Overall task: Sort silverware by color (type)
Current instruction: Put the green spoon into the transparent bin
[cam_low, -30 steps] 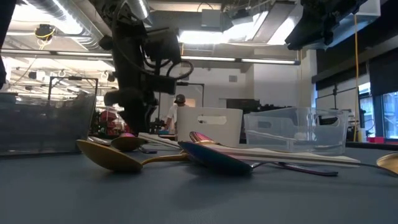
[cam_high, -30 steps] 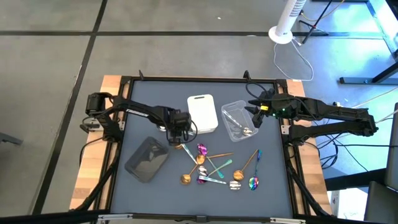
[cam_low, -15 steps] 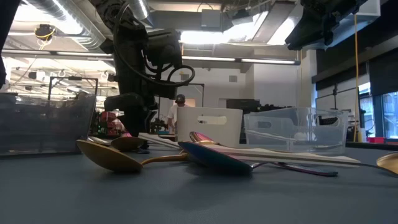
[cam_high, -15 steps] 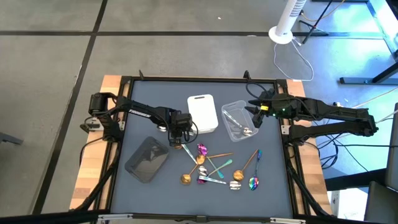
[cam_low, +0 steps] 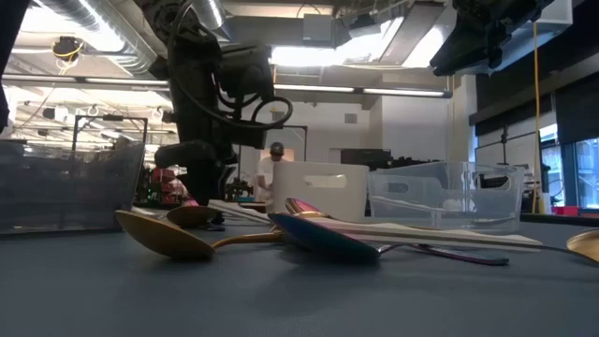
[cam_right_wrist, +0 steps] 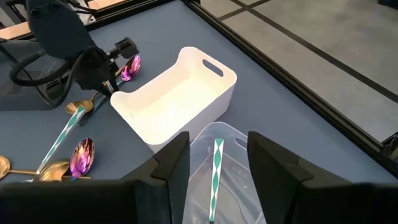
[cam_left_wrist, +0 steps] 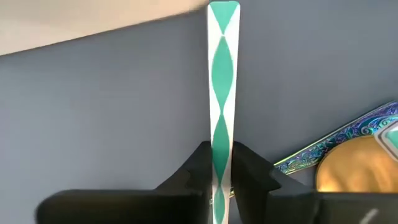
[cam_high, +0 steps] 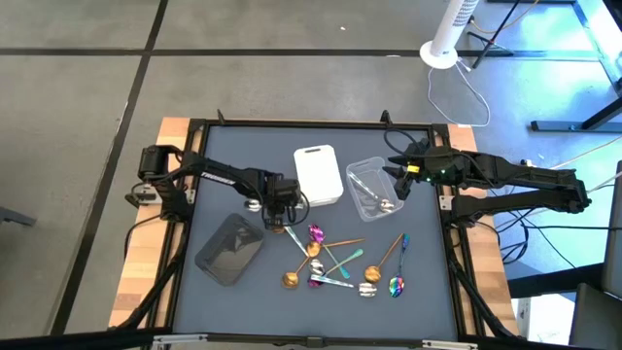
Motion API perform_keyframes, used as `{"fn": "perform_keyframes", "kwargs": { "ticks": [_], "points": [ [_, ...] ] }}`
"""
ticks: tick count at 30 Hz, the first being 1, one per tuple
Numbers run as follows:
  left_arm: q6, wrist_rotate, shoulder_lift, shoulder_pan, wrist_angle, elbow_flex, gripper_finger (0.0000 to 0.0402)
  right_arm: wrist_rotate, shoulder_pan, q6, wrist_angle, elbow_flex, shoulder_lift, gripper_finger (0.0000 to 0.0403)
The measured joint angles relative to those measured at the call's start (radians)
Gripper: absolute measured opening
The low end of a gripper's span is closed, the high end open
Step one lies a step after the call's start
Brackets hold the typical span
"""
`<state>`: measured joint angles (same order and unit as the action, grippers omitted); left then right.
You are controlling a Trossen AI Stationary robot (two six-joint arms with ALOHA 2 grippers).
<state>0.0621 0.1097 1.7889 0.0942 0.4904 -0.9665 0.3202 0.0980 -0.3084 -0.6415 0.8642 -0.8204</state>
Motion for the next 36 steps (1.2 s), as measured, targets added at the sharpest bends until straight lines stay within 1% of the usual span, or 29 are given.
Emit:
{"fn": "perform_keyframes", "kwargs": {
  "ticks": [1,7,27,30,36],
  "points": [
    [0.000,0.008,-0.003,-0.004,0.000,0.000,0.0027,0.000,0.000,0.000,0.000,0.000,0.000,0.0150],
    [-0.001,0.038,-0.046,-0.019,-0.002,0.005,0.0027,0.000,0.000,0.000,-0.016,0.000,0.000,0.0150],
    [-0.007,0.031,-0.233,-0.096,0.019,0.002,0.0028,0.000,0.000,0.000,-0.015,0.000,0.000,0.0150],
    [-0.008,0.031,-0.261,-0.108,-0.006,0.002,0.0028,0.000,0.000,0.000,-0.015,0.000,0.000,0.0150],
    [-0.060,0.013,-0.285,-0.129,-0.146,-0.001,0.0029,0.000,0.000,0.000,-0.014,0.000,0.000,0.0150]
  ]
}}
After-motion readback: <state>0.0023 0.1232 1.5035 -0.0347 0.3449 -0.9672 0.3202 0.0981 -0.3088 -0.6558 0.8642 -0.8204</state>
